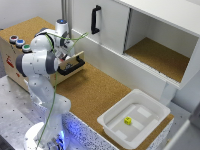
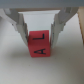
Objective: Pick up the pink block
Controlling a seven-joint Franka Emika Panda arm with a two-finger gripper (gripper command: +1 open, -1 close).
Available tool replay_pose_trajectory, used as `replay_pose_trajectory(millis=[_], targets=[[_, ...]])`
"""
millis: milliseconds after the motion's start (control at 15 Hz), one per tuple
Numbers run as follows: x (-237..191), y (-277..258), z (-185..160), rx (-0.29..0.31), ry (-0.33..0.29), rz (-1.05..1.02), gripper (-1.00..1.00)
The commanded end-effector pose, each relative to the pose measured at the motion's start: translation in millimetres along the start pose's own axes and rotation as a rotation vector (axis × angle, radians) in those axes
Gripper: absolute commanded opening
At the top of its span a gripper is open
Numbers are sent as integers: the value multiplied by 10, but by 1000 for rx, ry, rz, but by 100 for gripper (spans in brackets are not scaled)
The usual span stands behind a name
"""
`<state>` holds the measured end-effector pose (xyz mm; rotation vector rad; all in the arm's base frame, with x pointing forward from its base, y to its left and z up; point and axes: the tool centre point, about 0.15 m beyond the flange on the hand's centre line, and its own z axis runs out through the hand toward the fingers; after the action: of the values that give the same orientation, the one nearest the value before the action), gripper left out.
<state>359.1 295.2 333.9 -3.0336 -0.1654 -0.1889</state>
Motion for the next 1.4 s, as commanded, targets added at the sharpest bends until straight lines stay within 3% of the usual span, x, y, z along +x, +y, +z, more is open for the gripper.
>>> replay_pose_trajectory(millis=[0,67,267,467,600,733,933,1067,1333], targets=[[-84,128,-296,-75,135,-56,100],[-94,138,-371,-88,156,-102,100],[-119,220,-538,-28,151,-198,100],[-127,114,-729,36,127,-385,100],[-166,3,-776,95,79,-555,100],[-187,-92,-761,94,30,-738,100],[-166,-131,-760,21,-14,-999,100],[-103,-85,-694,39,-43,-1144,100],[-40,-47,-531,63,-35,-1452,100]])
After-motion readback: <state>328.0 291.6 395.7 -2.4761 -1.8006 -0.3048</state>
